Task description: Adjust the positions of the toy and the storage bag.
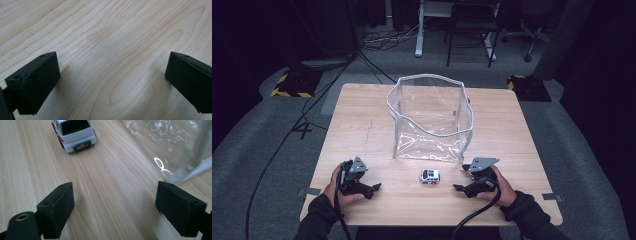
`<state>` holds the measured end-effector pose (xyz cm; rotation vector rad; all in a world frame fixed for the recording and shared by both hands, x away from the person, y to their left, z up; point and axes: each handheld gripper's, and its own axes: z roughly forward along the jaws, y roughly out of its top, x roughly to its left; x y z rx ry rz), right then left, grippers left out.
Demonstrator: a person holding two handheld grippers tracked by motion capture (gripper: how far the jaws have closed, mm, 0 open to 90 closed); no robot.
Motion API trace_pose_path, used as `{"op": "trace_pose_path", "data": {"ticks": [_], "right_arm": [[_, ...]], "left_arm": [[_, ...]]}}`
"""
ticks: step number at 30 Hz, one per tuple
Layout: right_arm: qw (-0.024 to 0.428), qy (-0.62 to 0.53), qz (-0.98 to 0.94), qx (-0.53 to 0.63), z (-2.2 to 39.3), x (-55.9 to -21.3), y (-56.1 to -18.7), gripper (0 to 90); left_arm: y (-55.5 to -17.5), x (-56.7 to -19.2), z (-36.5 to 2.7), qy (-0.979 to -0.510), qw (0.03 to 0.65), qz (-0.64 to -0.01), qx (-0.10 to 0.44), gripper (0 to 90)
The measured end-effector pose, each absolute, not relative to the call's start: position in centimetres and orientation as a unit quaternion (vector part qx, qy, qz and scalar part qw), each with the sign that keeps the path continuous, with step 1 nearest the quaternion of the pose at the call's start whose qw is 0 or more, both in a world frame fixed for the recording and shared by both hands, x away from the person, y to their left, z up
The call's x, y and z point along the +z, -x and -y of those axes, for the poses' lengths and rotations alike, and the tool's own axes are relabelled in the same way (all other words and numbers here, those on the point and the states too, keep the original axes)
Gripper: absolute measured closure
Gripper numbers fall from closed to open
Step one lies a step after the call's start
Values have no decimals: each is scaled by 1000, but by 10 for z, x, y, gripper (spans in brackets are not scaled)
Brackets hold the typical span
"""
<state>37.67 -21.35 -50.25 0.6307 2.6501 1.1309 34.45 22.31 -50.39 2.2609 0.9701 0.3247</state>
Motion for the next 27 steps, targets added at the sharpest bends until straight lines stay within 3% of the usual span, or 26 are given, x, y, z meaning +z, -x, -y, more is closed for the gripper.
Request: {"op": "trace_pose_path", "data": {"ticks": [27], "right_arm": [[57, -133, -911, 387, 137, -504, -383, 146]], "left_arm": [[-344, -504, -223, -862, 324, -369, 123, 1]]}}
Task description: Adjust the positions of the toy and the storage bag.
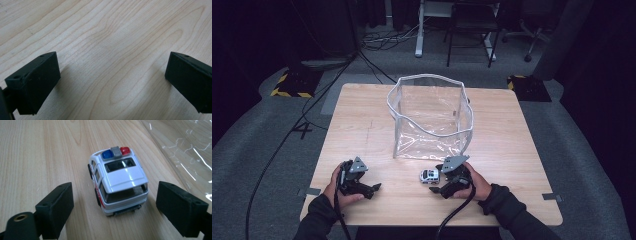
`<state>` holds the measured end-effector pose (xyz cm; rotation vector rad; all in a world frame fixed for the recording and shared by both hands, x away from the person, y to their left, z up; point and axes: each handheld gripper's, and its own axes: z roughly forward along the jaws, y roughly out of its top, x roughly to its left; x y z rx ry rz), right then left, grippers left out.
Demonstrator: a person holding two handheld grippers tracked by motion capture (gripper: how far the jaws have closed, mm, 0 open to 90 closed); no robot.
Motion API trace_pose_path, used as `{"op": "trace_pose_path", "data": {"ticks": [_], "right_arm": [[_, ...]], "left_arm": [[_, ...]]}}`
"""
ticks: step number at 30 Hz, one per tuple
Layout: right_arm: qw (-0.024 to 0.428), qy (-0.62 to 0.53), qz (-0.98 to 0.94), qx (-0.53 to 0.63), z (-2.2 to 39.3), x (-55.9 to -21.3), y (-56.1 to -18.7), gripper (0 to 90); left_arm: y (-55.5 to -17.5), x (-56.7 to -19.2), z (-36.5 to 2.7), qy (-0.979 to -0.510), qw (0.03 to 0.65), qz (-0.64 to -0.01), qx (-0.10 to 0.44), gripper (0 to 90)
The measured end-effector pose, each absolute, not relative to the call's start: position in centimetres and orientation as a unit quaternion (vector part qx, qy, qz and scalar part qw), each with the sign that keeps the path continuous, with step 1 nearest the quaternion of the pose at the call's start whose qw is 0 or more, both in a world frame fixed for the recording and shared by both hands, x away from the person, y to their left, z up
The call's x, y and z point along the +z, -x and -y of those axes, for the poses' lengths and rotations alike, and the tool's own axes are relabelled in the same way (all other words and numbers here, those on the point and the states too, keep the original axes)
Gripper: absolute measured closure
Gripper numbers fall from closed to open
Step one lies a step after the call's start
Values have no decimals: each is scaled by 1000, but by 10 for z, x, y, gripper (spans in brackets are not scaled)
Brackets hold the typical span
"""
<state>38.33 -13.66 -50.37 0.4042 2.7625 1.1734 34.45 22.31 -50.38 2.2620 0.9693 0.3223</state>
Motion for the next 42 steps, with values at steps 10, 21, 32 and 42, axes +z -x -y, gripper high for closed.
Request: {"op": "trace_pose_path", "data": {"ticks": [10, 21, 32, 42], "right_arm": [[59, -122, -909, 393, 122, -504, -389, 148], [68, -136, -899, 411, 125, -504, -391, 363], [71, -129, -895, 421, 128, -504, -390, 480], [64, -161, -891, 420, 136, -500, -391, 483]], "left_arm": [[-345, -504, -223, -863, 323, -369, 125, 1], [-344, -504, -223, -862, 324, -370, 124, 1], [-344, -504, -223, -862, 324, -370, 124, 1], [-344, -504, -223, -862, 324, -370, 123, 1]]}}
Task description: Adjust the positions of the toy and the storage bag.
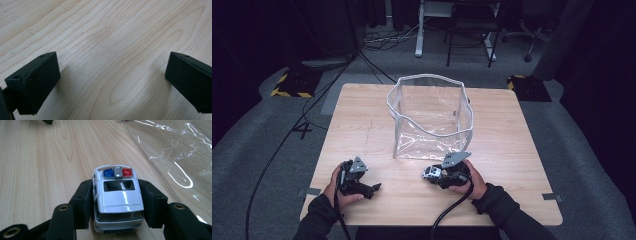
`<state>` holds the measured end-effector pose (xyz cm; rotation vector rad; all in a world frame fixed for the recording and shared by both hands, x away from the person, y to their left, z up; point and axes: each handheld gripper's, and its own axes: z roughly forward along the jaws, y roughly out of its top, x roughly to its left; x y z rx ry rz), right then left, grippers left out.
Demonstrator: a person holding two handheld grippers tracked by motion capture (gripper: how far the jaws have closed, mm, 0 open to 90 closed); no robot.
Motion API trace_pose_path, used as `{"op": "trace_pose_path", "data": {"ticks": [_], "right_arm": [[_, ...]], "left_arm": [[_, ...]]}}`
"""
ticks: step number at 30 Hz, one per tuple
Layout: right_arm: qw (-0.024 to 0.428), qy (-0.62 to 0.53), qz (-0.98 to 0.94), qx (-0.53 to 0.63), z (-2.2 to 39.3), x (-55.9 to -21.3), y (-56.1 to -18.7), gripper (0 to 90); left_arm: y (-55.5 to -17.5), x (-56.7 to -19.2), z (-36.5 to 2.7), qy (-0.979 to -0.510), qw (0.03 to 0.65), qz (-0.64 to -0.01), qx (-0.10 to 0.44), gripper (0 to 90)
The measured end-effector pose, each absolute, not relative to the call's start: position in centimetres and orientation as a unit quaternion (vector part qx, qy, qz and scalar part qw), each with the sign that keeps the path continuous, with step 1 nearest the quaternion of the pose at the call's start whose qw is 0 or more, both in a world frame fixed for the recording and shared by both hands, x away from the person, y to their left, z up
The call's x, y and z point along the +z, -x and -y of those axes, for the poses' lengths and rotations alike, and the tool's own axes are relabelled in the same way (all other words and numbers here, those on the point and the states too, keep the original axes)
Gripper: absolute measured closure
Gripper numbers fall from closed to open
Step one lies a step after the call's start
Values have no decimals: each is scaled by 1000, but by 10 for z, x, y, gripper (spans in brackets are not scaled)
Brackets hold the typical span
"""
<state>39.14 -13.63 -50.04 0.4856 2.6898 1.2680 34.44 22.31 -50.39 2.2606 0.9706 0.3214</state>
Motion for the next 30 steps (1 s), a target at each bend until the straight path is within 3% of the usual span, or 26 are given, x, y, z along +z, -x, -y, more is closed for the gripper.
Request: {"op": "trace_pose_path", "data": {"ticks": [9, 19, 30], "right_arm": [[78, -185, -888, 413, 159, -496, -384, 484], [103, -224, -875, 417, 220, -495, -381, 484], [176, -309, -849, 391, 282, -497, -400, 484]], "left_arm": [[-344, -504, -223, -862, 324, -370, 124, 1], [-344, -504, -223, -862, 324, -370, 123, 1], [-344, -504, -223, -862, 324, -370, 124, 1]]}}
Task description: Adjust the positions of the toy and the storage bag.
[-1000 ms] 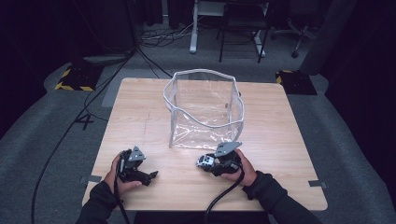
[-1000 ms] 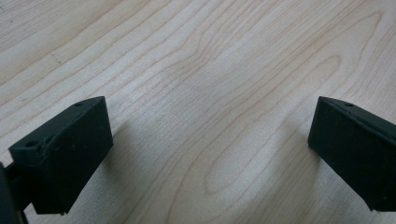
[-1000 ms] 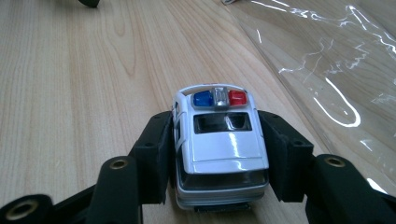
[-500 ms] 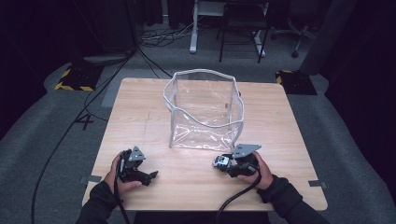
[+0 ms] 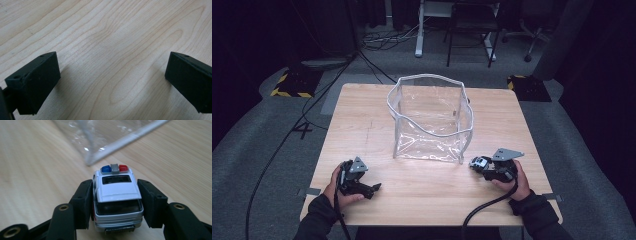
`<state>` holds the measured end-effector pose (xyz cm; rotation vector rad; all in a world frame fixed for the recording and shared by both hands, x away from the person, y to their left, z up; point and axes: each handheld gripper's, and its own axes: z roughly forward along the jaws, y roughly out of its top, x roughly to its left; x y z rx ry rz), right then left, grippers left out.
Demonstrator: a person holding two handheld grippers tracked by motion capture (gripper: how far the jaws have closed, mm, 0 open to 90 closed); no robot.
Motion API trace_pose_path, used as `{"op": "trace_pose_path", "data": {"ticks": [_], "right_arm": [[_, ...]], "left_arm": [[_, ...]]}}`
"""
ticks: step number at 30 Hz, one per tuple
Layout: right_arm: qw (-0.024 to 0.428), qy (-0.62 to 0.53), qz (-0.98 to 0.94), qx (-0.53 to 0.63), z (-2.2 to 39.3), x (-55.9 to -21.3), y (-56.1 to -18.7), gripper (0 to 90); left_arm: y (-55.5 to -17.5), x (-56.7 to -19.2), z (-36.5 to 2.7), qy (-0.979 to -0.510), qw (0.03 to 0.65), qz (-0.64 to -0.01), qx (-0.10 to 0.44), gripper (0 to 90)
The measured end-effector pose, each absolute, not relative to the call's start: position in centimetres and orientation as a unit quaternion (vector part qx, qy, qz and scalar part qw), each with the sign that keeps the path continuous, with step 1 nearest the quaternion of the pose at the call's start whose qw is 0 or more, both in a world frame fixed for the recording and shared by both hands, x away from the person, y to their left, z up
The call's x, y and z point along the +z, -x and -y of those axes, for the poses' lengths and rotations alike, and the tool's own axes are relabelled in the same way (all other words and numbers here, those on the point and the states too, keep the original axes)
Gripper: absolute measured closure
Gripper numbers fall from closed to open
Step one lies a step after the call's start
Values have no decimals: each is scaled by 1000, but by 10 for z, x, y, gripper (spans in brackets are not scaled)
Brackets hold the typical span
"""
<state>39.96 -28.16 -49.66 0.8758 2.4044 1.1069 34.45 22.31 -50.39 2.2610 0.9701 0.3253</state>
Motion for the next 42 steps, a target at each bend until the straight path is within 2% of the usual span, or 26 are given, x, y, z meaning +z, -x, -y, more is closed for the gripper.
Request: {"op": "trace_pose_path", "data": {"ticks": [17, 27, 34, 37, 39, 42], "right_arm": [[214, -381, -816, 378, 304, -499, -425, 482], [193, -397, -806, 394, 307, -501, -438, 474], [180, -411, -805, 388, 310, -501, -444, 347], [182, -409, -808, 384, 309, -501, -444, 339], [173, -393, -822, 375, 306, -502, -445, 274], [184, -376, -832, 365, 298, -501, -444, 271]], "left_arm": [[-344, -504, -223, -862, 324, -370, 123, 1], [-344, -504, -223, -862, 325, -370, 122, 1], [-345, -503, -223, -863, 322, -369, 127, 1], [-345, -503, -223, -863, 322, -369, 127, 1], [-345, -504, -223, -862, 323, -369, 126, 1], [-345, -504, -223, -861, 323, -371, 131, 1]]}}
